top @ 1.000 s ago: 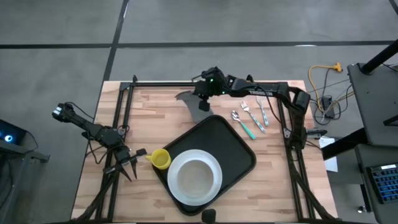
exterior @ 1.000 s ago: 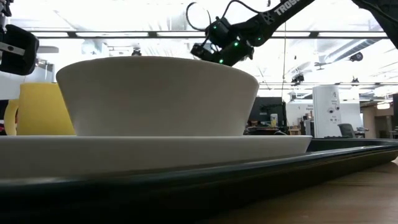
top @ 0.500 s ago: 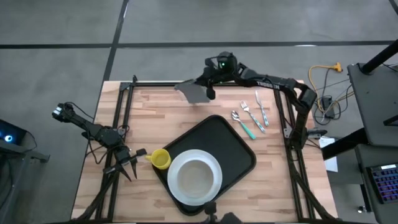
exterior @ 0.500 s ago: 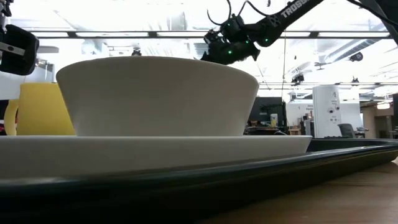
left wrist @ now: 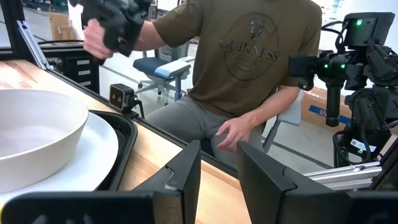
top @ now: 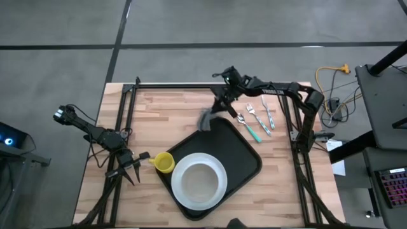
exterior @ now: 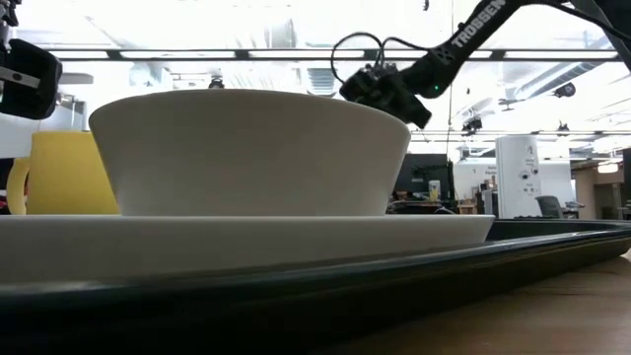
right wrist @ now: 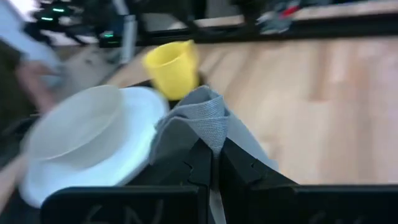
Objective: Set up tray
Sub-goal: Put the gray napkin on the black tray to the right of the white plate
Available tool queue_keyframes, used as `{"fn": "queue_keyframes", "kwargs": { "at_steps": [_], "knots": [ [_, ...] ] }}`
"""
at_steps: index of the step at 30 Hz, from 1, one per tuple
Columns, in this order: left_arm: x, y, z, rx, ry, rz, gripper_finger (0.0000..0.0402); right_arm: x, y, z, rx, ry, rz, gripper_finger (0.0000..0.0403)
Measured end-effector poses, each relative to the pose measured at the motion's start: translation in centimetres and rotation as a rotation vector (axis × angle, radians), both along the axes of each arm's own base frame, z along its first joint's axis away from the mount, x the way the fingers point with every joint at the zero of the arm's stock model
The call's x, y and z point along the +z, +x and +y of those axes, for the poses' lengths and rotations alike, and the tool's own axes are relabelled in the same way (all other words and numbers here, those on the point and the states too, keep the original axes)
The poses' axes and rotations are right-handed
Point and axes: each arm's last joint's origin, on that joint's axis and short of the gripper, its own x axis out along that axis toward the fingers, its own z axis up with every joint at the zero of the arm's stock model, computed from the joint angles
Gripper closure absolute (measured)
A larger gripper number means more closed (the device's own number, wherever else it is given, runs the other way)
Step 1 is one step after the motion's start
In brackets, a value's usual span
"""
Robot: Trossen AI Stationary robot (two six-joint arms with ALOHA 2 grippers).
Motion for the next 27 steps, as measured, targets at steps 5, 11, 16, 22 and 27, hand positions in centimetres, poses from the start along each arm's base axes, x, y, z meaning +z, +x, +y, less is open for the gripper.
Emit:
{"fn": "queue_keyframes", "kwargs": {
  "at_steps": [5, 11, 16, 22, 27],
  "knots": [
    [0.0, 0.0, 0.0, 0.0, 0.0, 0.0, 0.0313, -2.0, -1.6, 1.6, 0.075, 0.077, 0.024, 0.0394],
    [0.0, 0.0, 0.0, 0.0, 0.0, 0.0, 0.0313, -3.0, -3.6, 4.0, 0.118, 0.13, 0.059, 0.0394],
    [0.0, 0.0, 0.0, 0.004, 0.001, -0.001, 0.0313, -3.3, -5.3, 6.4, 0.143, 0.168, 0.1, 0.0394],
    [0.0, 0.0, 0.0, 0.003, 0.0, -0.001, 0.0313, -3.9, -7.3, 8.5, 0.154, 0.22, 0.162, 0.0394],
    [0.0, 0.0, 0.0, 0.003, 0.0, -0.001, 0.0313, -4.9, -8.1, 10.0, 0.167, 0.256, 0.223, 0.0394]
  ]
}}
